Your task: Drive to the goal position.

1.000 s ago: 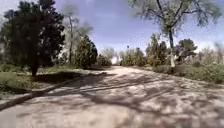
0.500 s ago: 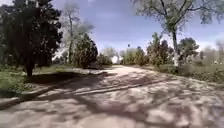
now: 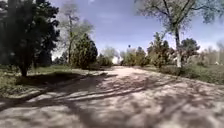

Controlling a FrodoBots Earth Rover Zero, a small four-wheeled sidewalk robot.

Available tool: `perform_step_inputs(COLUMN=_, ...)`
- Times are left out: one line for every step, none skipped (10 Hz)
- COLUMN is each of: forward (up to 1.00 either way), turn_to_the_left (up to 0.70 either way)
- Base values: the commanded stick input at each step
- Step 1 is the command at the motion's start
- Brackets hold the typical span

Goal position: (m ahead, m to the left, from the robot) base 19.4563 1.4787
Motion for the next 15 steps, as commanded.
perform_step_inputs(forward=0.70, turn_to_the_left=0.00)
perform_step_inputs(forward=0.70, turn_to_the_left=0.00)
perform_step_inputs(forward=0.70, turn_to_the_left=0.00)
perform_step_inputs(forward=0.70, turn_to_the_left=0.00)
perform_step_inputs(forward=0.70, turn_to_the_left=0.00)
perform_step_inputs(forward=0.70, turn_to_the_left=0.00)
perform_step_inputs(forward=0.70, turn_to_the_left=0.00)
perform_step_inputs(forward=0.70, turn_to_the_left=0.00)
perform_step_inputs(forward=0.70, turn_to_the_left=0.00)
perform_step_inputs(forward=0.70, turn_to_the_left=0.00)
perform_step_inputs(forward=0.70, turn_to_the_left=0.00)
perform_step_inputs(forward=0.70, turn_to_the_left=0.00)
perform_step_inputs(forward=0.70, turn_to_the_left=0.00)
perform_step_inputs(forward=0.70, turn_to_the_left=0.00)
perform_step_inputs(forward=0.70, turn_to_the_left=0.00)
